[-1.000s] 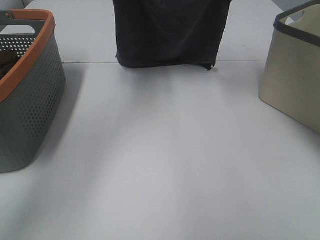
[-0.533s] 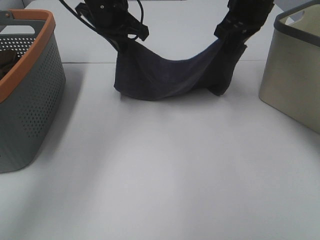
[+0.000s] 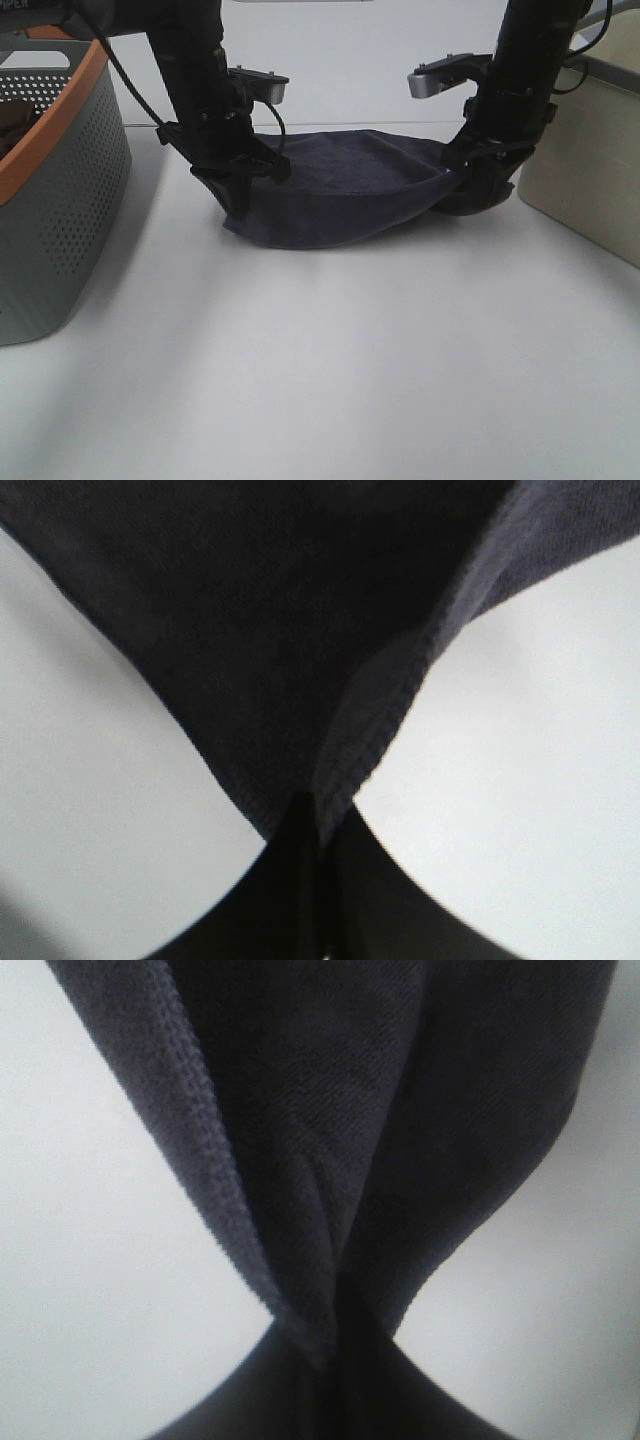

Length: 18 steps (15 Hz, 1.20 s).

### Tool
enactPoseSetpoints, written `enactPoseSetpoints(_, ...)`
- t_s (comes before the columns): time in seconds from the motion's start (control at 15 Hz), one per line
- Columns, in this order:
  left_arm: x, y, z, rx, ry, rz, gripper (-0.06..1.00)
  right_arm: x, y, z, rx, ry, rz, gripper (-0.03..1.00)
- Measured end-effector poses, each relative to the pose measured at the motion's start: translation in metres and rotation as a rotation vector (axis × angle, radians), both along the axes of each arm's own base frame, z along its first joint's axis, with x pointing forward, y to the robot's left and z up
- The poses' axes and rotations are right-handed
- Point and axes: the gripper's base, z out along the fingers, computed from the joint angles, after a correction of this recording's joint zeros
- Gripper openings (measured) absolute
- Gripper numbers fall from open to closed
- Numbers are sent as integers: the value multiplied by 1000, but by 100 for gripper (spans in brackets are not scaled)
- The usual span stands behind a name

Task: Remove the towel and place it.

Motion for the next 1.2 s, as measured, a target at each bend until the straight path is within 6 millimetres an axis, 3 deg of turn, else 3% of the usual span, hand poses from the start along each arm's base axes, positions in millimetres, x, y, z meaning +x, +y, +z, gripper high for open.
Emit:
enactPoseSetpoints(0.33,-19,10,16,14,8,-68,0,-24,-6,-31,-36,138,-11,0)
enactPoseSetpoints(0.67,-37,17,-5,45,97,-116,0,-25,-8,-33,-56,142,-2,0)
enactPoseSetpoints(1.2,-45,23,-14,78,124,-179,0,-27,-4,-34,-17,156,-27,0)
